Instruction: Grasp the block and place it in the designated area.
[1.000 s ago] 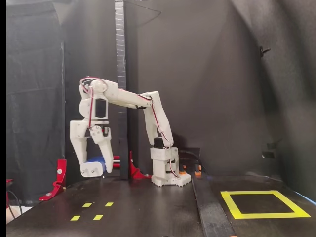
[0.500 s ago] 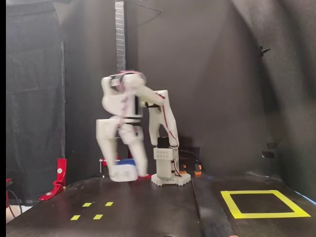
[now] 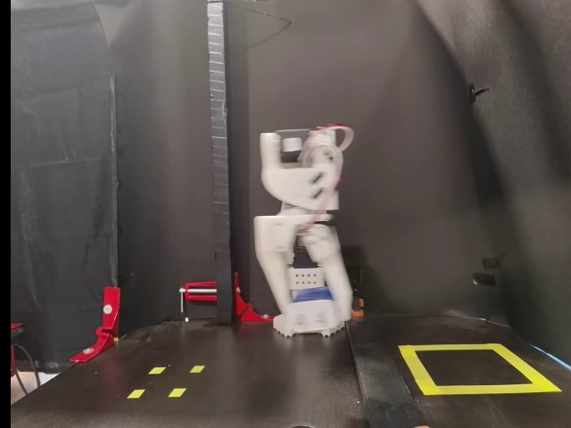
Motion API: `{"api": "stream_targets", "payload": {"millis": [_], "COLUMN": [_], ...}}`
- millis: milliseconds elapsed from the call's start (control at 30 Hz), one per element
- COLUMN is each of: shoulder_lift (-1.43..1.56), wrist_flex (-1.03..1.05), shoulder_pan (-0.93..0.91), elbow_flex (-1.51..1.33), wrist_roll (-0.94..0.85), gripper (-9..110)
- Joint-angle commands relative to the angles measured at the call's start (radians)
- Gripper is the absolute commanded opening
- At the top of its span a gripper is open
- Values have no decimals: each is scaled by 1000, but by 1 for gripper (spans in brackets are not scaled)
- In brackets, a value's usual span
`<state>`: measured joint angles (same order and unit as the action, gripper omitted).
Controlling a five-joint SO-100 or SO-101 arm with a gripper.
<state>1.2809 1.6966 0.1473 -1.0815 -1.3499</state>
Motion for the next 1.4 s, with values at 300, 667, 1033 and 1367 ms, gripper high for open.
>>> {"api": "stream_targets", "payload": {"millis": [300,667,1033,1367], "shoulder_lift": [67,67,67,69], "wrist_flex": [40,44,44,48], "shoulder_pan": [290,526,653,693], "elbow_flex": [-2,-40,-69,-83], "wrist_roll": [233,410,503,522], "gripper": [19,19,19,19]}}
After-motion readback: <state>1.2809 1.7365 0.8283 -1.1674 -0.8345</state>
